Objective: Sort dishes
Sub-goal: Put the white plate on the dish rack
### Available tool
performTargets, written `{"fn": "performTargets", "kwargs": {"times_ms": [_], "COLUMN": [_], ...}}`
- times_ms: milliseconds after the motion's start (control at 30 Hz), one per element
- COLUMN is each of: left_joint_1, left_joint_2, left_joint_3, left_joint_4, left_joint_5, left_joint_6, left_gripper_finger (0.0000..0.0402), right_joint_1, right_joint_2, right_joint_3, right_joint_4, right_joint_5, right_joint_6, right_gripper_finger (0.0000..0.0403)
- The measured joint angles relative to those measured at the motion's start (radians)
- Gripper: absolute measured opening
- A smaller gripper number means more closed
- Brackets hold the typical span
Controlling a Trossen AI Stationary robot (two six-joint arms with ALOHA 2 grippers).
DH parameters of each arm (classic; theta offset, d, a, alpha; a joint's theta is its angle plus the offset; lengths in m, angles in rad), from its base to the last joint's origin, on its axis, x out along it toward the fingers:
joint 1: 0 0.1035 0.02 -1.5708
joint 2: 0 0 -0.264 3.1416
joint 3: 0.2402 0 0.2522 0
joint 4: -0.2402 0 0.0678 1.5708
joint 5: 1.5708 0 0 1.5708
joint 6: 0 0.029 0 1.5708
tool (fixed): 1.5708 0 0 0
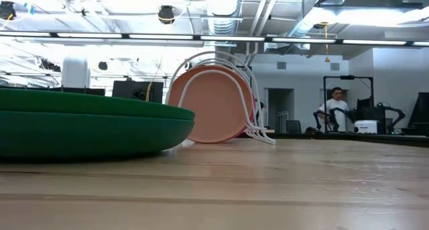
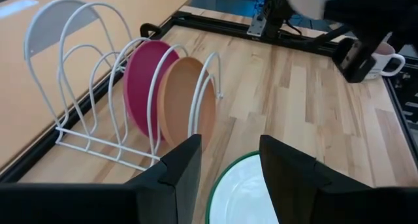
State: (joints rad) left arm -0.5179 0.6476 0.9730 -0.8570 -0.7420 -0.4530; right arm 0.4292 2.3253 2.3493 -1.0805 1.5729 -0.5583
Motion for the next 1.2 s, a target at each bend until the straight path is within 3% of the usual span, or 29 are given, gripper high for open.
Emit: {"fn": "performTargets", "kwargs": {"times_ms": [267, 500, 600, 700, 800, 1033, 1200], "left_joint_1": [0.0, 0.0, 0.0, 0.0, 0.0, 0.0, 0.0], "left_joint_2": [0.0, 0.0, 0.0, 0.0, 0.0, 0.001, 0.009], "left_joint_3": [0.0, 0.0, 0.0, 0.0, 0.0, 0.0, 0.0], "left_joint_4": [0.0, 0.0, 0.0, 0.0, 0.001, 0.005, 0.022], "left_joint_5": [0.0, 0.0, 0.0, 0.0, 0.0, 0.0, 0.0], "left_joint_6": [0.008, 0.007, 0.007, 0.006, 0.006, 0.002, 0.006], "left_gripper_finger": [0.0148, 0.0148, 0.0148, 0.0148, 0.0148, 0.0148, 0.0148], "right_joint_1": [0.016, 0.122, 0.19, 0.264, 0.34, 0.463, 0.488], "right_joint_2": [0.003, -0.092, -0.152, -0.2, -0.255, -0.336, -0.383], "right_joint_3": [0.005, 0.002, 0.004, 0.003, 0.003, -0.002, -0.137], "right_joint_4": [0.115, 0.508, 0.542, 0.452, 0.224, -0.499, -0.36], "right_joint_5": [-0.003, -0.065, -0.088, -0.107, -0.121, -0.209, -0.3], "right_joint_6": [-0.052, -0.2, -0.149, 0.008, 0.261, 1.171, 1.119], "right_gripper_finger": [0.0, 0.0, 0.0, 0.0, 0.0, 0.0, 0.0]}}
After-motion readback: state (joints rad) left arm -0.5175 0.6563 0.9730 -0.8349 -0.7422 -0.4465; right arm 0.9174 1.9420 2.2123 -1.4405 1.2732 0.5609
